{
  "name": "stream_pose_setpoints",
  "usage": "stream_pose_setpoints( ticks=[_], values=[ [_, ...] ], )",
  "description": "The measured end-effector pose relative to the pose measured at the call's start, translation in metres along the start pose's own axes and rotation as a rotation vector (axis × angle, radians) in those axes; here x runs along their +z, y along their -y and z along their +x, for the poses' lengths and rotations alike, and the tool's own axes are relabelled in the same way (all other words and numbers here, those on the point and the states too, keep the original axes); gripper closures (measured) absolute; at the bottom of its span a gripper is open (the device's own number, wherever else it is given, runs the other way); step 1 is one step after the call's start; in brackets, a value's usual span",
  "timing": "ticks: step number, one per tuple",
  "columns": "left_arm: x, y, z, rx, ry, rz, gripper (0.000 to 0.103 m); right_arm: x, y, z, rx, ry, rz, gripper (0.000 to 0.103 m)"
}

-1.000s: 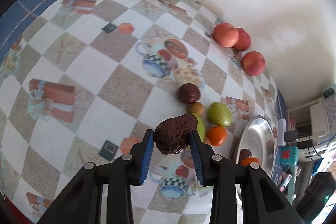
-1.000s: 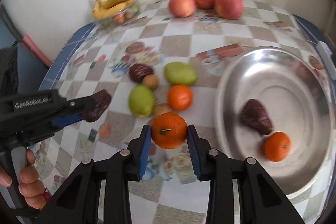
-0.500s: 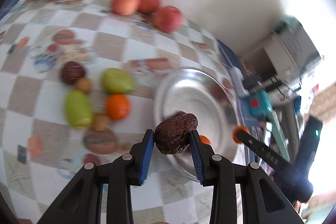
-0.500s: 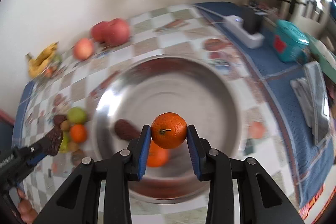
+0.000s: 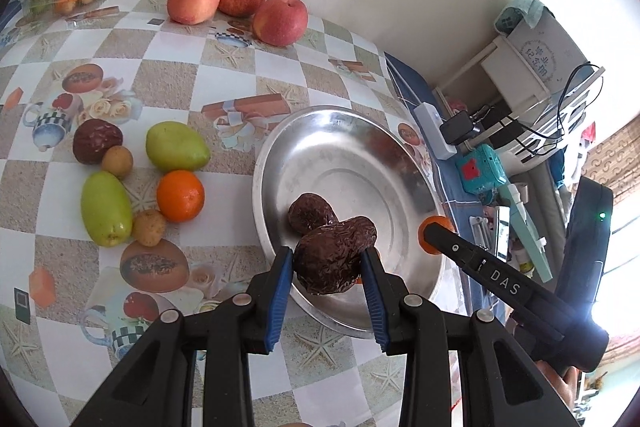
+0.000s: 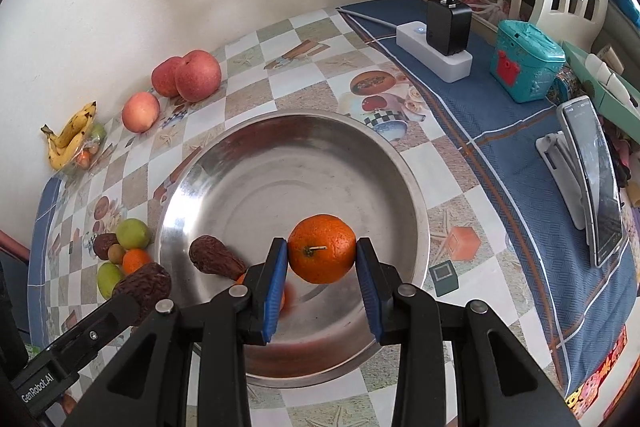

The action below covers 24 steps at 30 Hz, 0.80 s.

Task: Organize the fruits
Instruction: 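Lower the date and orange into the steel basin and open both tools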

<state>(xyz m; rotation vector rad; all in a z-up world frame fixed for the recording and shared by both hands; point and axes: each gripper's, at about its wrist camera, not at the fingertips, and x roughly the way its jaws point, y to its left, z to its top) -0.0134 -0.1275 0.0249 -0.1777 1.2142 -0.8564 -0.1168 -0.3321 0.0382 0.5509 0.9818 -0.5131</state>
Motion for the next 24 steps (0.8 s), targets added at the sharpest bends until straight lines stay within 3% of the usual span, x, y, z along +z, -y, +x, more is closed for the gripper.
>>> stream_pose_setpoints(
  ticks=[17, 24],
  values=[
    [0.000, 0.002, 0.010, 0.004, -0.030, 0.005, 0.066, -0.002, -0.003, 0.009, 0.004, -0.030, -0.004, 0.067],
    [0.000, -0.001, 0.009, 0.055, -0.033, 0.002, 0.064, -0.002, -0.004, 0.014, 0.000, -0.046, -0.012, 0.066]
  ],
)
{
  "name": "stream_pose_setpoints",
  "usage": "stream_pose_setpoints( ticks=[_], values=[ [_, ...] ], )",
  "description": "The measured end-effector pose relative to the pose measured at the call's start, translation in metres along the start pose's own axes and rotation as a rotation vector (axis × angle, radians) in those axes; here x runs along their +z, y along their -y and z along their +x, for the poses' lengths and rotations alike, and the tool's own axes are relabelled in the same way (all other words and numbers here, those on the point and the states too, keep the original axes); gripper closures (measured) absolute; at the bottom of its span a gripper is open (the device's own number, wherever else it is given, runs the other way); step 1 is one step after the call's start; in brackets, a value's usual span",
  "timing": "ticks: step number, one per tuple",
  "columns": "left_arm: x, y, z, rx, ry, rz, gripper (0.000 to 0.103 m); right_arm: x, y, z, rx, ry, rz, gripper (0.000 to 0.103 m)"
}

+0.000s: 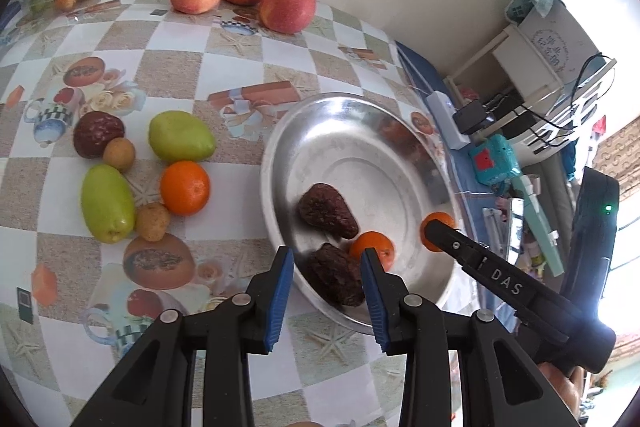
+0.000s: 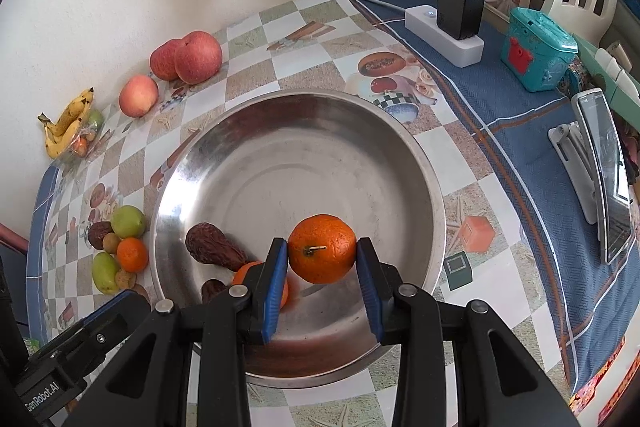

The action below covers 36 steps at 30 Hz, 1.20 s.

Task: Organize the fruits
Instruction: 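Lower the date and orange into the steel basin and open both tools, then withdraw both tools from the basin back toward the fruit row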

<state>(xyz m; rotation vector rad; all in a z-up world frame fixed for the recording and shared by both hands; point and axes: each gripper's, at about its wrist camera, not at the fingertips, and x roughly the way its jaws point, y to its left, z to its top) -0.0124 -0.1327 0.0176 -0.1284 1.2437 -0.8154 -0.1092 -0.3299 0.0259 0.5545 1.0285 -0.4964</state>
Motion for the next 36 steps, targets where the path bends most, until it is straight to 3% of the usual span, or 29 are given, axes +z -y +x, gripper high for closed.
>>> stream_pose_setpoints(
  ticks=[6, 9, 12, 14, 15, 17, 18, 19, 23, 30, 33, 36],
  values=[
    [0.000, -0.007, -0.002, 0.060, -0.002, -0.001, 0.052, -0.001, -0.002, 0.003, -0.014, -0.010, -0.004, 0.065],
    [0.001, -0.012, -0.004, 0.102, 0.004, -0.009, 0.044, -0.001, -0.003, 0.004, -0.041, -0.016, -0.010, 0.056],
    [0.002, -0.021, -0.005, 0.171, 0.002, -0.044, 0.023, -0.001, -0.003, 0.002, -0.041, -0.010, -0.012, 0.054],
    [0.001, -0.030, -0.006, 0.264, -0.003, -0.074, 0.003, -0.002, -0.004, 0.001, -0.046, -0.009, -0.016, 0.054],
    [0.001, -0.035, -0.008, 0.313, -0.002, -0.087, 0.000, -0.002, -0.004, 0.001, -0.051, -0.010, -0.018, 0.053],
    [0.000, -0.046, -0.011, 0.399, 0.000, -0.117, 0.000, -0.002, -0.006, 0.003, -0.069, -0.016, -0.026, 0.048],
    [0.001, -0.054, -0.013, 0.450, -0.004, -0.136, 0.000, -0.002, -0.007, 0.004, -0.078, -0.018, -0.031, 0.040],
    [0.001, -0.058, -0.014, 0.472, -0.001, -0.147, 0.000, -0.002, -0.008, 0.004, -0.091, -0.019, -0.038, 0.033],
    [0.000, -0.076, -0.026, 0.538, 0.023, -0.211, 0.000, -0.005, -0.019, 0.008, -0.144, -0.018, -0.095, 0.025],
    [-0.002, -0.098, -0.039, 0.592, 0.035, -0.308, 0.000, -0.011, -0.040, 0.007, -0.144, -0.001, -0.169, 0.021],
    [-0.003, -0.106, -0.045, 0.592, 0.041, -0.353, 0.000, -0.013, -0.045, 0.008, -0.140, 0.003, -0.185, 0.009],
    [-0.004, -0.111, -0.048, 0.605, 0.049, -0.374, 0.000, -0.015, -0.050, 0.007, -0.123, 0.009, -0.196, 0.008]
  ],
)
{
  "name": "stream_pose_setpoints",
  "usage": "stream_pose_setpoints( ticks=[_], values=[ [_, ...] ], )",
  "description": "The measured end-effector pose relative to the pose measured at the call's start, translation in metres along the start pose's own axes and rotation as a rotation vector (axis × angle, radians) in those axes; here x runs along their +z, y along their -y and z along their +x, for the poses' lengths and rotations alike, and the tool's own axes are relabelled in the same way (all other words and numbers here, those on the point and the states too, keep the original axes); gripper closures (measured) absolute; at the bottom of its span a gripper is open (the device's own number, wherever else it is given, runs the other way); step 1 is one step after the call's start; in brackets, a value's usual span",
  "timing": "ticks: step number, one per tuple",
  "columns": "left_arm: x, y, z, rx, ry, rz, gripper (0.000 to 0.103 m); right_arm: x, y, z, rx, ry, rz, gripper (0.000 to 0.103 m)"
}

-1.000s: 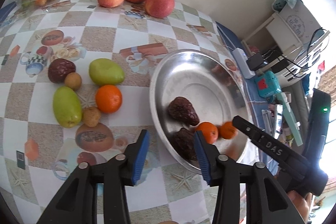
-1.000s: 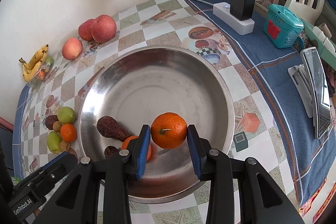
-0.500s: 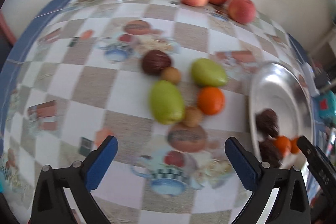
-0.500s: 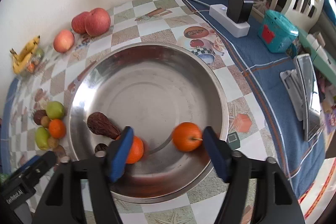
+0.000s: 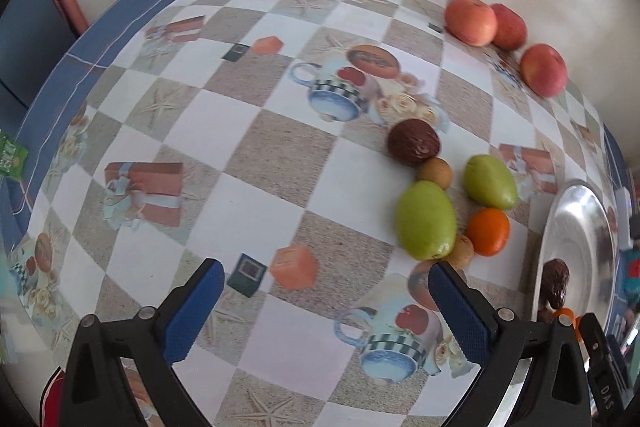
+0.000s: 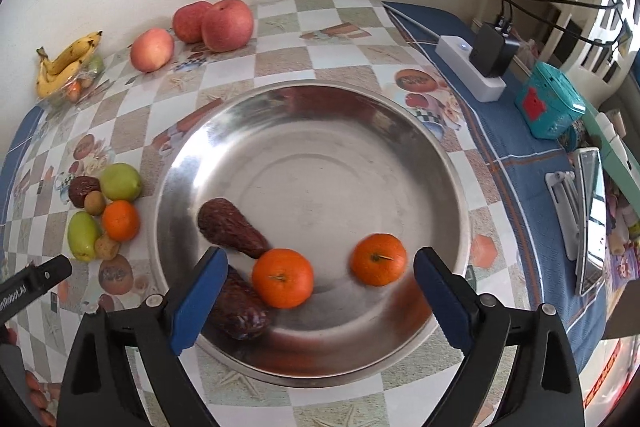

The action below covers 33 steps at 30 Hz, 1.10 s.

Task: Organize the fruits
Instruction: 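Withdraw both tools from the basin back toward the fruit row, then grasp a third dark date with the left tool while the right tool moves toward a green pear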

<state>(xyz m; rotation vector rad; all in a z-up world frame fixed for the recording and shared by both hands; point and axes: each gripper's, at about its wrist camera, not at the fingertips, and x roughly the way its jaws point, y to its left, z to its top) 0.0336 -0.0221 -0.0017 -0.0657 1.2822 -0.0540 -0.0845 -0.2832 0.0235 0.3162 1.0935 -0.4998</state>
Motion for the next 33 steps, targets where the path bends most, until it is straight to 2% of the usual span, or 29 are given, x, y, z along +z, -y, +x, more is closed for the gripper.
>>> stream_pose_setpoints(
  ticks=[6, 26, 29, 33],
  values=[
    [0.002, -0.003, -0.002, -0.002, 0.003, -0.013, 0.000, 0.000, -0.004, 0.001, -0.018, -0.005, -0.005, 0.007],
    [0.005, -0.004, 0.007, 0.009, -0.017, -0.007, 0.000, -0.001, -0.005, 0.003, 0.013, -0.026, 0.001, 0.007],
    [0.010, -0.003, 0.008, -0.024, -0.014, -0.001, 0.000, -0.001, -0.005, 0.004, 0.018, -0.030, 0.001, 0.007],
    [0.025, -0.004, 0.003, -0.123, 0.014, -0.002, 0.000, -0.001, -0.007, 0.007, 0.023, -0.035, -0.009, 0.007]
  ],
)
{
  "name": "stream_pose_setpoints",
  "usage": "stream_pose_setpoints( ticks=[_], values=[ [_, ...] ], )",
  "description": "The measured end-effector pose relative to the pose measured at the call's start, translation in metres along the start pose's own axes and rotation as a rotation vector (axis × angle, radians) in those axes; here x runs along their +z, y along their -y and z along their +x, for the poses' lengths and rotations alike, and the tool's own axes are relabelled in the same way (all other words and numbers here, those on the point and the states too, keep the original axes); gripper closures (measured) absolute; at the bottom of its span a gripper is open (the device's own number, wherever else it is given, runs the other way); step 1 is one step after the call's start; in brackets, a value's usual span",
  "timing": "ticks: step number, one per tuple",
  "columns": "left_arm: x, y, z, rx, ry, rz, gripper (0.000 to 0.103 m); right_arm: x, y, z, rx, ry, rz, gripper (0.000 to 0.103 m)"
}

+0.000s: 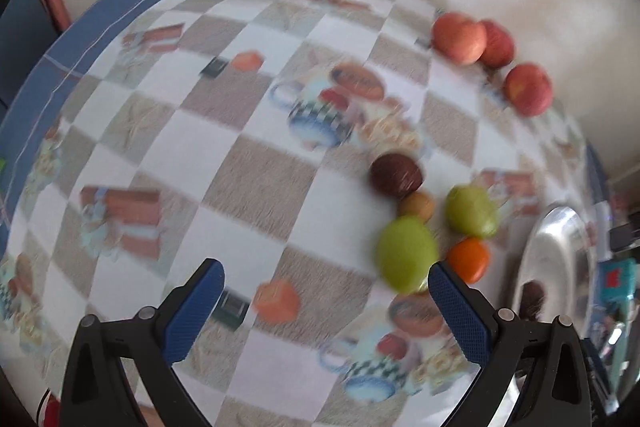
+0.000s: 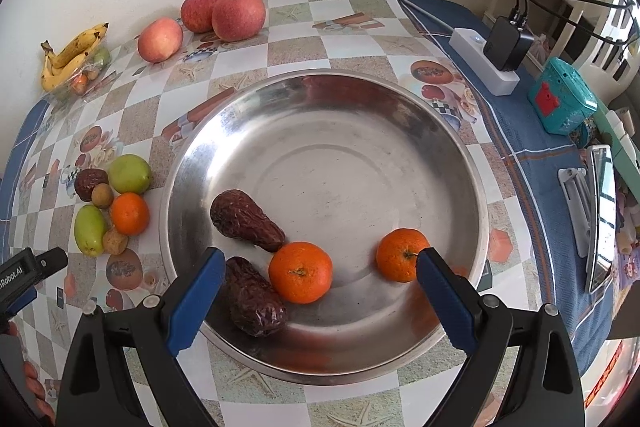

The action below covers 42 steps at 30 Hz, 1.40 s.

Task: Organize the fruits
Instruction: 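Grasp a third dark date with the left tool while the right tool moves toward a green pear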

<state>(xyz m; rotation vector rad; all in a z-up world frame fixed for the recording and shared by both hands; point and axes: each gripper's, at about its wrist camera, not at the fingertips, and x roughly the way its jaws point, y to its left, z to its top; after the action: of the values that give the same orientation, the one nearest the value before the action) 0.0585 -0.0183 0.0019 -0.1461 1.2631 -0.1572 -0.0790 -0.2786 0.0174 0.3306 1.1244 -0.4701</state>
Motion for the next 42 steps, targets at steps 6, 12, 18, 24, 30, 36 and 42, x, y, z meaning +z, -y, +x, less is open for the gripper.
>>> stream_pose_setpoints(
  ticks=[6, 12, 18, 24, 30, 36, 42],
  values=[
    [0.021, -0.003, 0.001, -0.067, 0.013, -0.015, 0.004, 0.009, -0.013, -0.010, 0.062, 0.049, -0.010, 0.007],
    [0.042, -0.002, 0.017, -0.116, -0.007, -0.032, 0.011, 0.036, -0.046, -0.026, 0.214, 0.103, -0.036, 0.007],
    [0.051, 0.003, 0.037, -0.193, -0.051, -0.059, 0.017, 0.062, -0.090, -0.013, 0.293, 0.074, -0.104, 0.007],
    [0.054, 0.004, 0.052, -0.221, -0.082, -0.076, 0.027, 0.068, -0.124, 0.025, 0.332, -0.019, -0.163, 0.021],
    [0.052, 0.011, 0.057, -0.231, -0.087, -0.065, 0.034, 0.064, -0.140, 0.051, 0.345, -0.076, -0.210, 0.025],
    [0.052, 0.017, 0.062, -0.258, -0.085, -0.047, 0.055, 0.060, -0.139, 0.064, 0.375, -0.099, -0.201, 0.037],
    [0.052, 0.018, 0.060, -0.272, -0.077, -0.045, 0.063, 0.061, -0.135, 0.064, 0.400, -0.094, -0.185, 0.051]
  ],
)
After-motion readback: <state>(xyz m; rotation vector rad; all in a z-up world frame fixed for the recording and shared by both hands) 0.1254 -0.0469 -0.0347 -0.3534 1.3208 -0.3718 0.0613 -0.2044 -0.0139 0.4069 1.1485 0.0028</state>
